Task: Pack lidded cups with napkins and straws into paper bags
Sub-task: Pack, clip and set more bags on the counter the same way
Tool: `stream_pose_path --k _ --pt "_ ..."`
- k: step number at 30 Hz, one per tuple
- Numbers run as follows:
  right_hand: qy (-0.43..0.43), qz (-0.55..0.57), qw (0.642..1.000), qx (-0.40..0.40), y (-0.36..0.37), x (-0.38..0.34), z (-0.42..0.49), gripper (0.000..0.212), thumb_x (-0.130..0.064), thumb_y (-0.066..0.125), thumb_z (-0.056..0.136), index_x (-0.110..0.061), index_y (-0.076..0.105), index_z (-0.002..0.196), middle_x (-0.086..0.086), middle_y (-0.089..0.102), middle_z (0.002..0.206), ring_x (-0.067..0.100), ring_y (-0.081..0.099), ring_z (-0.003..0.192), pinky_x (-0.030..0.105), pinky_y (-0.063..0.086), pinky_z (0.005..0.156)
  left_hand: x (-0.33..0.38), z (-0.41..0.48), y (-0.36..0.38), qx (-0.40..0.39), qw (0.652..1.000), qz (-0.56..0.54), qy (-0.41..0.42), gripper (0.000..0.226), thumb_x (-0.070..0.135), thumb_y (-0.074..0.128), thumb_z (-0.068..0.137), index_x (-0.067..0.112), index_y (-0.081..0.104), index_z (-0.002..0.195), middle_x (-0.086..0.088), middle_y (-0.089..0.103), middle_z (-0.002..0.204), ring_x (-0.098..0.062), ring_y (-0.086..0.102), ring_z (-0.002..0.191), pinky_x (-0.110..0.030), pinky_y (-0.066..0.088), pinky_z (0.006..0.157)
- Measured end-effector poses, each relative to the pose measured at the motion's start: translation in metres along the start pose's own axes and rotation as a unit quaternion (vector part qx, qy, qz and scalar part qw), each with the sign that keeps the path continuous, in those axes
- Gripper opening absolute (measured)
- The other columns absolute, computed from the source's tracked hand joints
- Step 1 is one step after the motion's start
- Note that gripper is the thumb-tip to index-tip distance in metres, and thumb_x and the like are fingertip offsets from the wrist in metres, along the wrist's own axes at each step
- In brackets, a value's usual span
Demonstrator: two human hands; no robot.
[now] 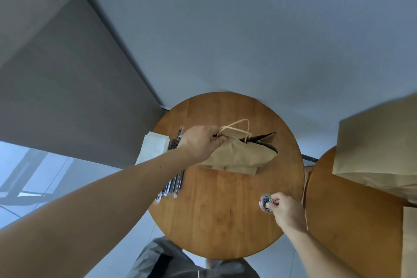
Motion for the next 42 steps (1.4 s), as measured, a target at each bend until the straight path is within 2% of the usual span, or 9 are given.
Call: stream_pose_path --k 6,11,18,21,24,28,32,37,42 --pt "0.002 -0.043 0.999 -0.002 0.006 0.002 -0.011 0.020 -0.024 0.058 0.097 -0.022 0.069 0.113 -0.006 0.072 0.109 0.016 0.067 0.095 0.023 0.045 0.068 -0.002 -0.004 0.004 -0.003 1.000 -0.002 -0.004 0.021 0.038 0.054 0.098 0.032 0.070 0.109 0.011 0.064 0.071 -0.006 0.058 0.066 -0.032 0.053 0.069" --pt "0.011 -0.041 0.999 0.029 -0.008 -0.003 -0.009 0.014 -0.017 0.057 0.096 -0.022 0.068 0.102 -0.006 0.073 0.099 0.013 0.060 0.080 0.023 0.043 0.061 -0.001 0.001 -0.001 -0.005 1.000 0.005 -0.010 0.020 0.039 0.054 0.098 0.035 0.069 0.109 0.016 0.057 0.065 -0.003 0.052 0.061 -0.026 0.041 0.054" --pt "0.019 0.017 0.999 0.035 -0.002 -0.002 -0.014 0.027 -0.014 0.059 0.096 -0.015 0.067 0.122 0.006 0.072 0.114 0.024 0.067 0.102 0.027 0.051 0.077 -0.001 -0.003 0.007 -0.015 1.000 -0.003 -0.005 0.021 0.039 0.054 0.098 0.033 0.070 0.109 0.014 0.057 0.065 -0.004 0.052 0.061 -0.027 0.044 0.057" --pt "0.021 0.134 0.990 0.046 -0.010 -0.008 -0.019 0.017 -0.012 0.062 0.093 -0.017 0.069 0.108 0.000 0.072 0.103 0.018 0.067 0.093 0.022 0.053 0.071 -0.002 -0.001 0.004 -0.017 1.000 -0.006 -0.006 0.020 0.039 0.054 0.098 0.033 0.070 0.108 0.013 0.058 0.065 -0.009 0.056 0.064 -0.030 0.047 0.058" --pt "-0.003 0.258 0.964 0.061 -0.026 -0.029 -0.028 0.013 -0.011 0.068 0.089 -0.022 0.066 0.096 -0.014 0.068 0.071 0.002 0.067 0.074 0.007 0.046 0.054 -0.002 0.002 0.000 -0.011 1.000 -0.001 -0.009 0.019 0.039 0.053 0.098 0.034 0.069 0.106 0.013 0.061 0.068 -0.007 0.056 0.064 -0.030 0.048 0.059" --pt "-0.070 0.359 0.930 0.021 -0.044 -0.075 -0.035 0.023 -0.020 0.071 0.088 -0.027 0.062 0.107 -0.002 0.070 0.079 0.015 0.068 0.071 0.030 0.057 0.065 0.000 0.005 -0.002 -0.017 1.000 -0.006 -0.009 0.019 0.039 0.054 0.097 0.033 0.070 0.105 0.007 0.069 0.079 -0.013 0.062 0.071 -0.033 0.052 0.064" --pt "-0.157 0.455 0.876 -0.006 -0.066 -0.125 -0.044 0.019 -0.009 0.071 0.088 -0.019 0.065 0.103 0.003 0.067 0.074 0.018 0.063 0.061 0.024 0.052 0.057 -0.001 0.005 -0.003 -0.014 1.000 -0.007 -0.011 0.020 0.038 0.054 0.098 0.030 0.070 0.106 0.008 0.068 0.079 -0.012 0.061 0.069 -0.033 0.051 0.064" --pt "-0.217 0.442 0.870 0.006 -0.084 -0.170 -0.043 0.015 -0.006 0.068 0.090 -0.019 0.071 0.094 0.002 0.071 0.075 0.013 0.066 0.069 0.022 0.054 0.066 -0.004 0.006 -0.004 -0.007 1.000 -0.017 -0.015 0.018 0.037 0.055 0.097 0.030 0.070 0.105 0.013 0.061 0.070 -0.007 0.056 0.065 -0.028 0.047 0.061" --pt "-0.264 0.322 0.908 0.051 -0.100 -0.195 -0.033 0.024 -0.011 0.074 0.085 -0.033 0.070 0.095 -0.010 0.069 0.088 0.009 0.065 0.080 0.015 0.052 0.071 -0.007 0.008 -0.005 -0.008 0.999 -0.022 -0.022 0.018 0.038 0.056 0.097 0.028 0.070 0.102 0.010 0.063 0.071 -0.013 0.062 0.074 -0.034 0.052 0.075"
Point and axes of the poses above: each hand's wrist, its own z-axis towards the middle knuckle, its own y-axis out of the palm, x = y × z, the point moved 6 cm from there along z, towards the middle knuckle
